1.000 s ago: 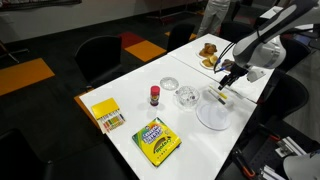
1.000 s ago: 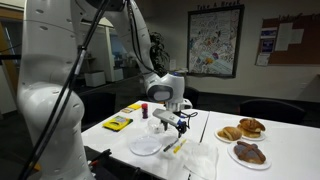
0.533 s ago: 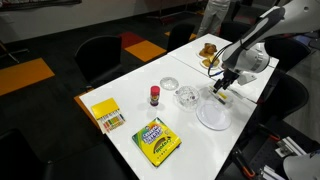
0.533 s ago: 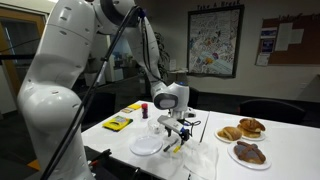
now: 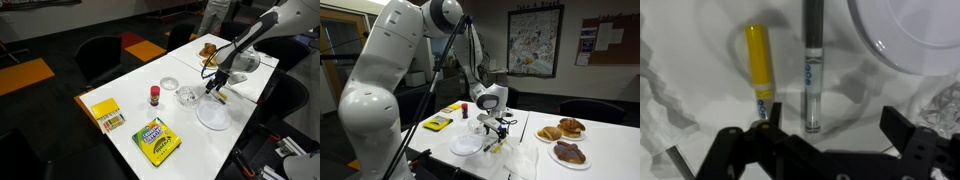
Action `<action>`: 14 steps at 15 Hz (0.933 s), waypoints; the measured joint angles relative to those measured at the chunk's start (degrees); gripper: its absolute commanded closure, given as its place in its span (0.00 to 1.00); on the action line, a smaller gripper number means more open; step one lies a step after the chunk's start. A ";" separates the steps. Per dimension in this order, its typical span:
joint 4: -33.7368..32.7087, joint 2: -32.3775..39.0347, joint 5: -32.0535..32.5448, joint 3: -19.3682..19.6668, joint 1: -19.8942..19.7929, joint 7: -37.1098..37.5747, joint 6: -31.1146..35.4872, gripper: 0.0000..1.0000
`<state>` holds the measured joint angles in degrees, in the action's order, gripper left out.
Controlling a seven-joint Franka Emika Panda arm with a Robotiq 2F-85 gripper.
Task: Put the black marker on the white plate
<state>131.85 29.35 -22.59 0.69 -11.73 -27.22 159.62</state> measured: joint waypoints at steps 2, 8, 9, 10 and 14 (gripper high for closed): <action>-0.22 0.38 1.69 -1.37 -1.15 2.23 -0.14 0.00; -0.42 1.93 10.06 0.79 -0.07 14.74 -1.34 0.40; -0.46 1.77 11.43 1.54 0.57 17.01 -1.50 0.49; -0.54 1.68 12.58 2.28 1.21 18.94 -1.66 0.56; -0.87 1.32 15.30 4.16 2.22 23.25 -2.67 0.84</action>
<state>130.98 30.66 -7.29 4.84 -9.52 -3.97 156.95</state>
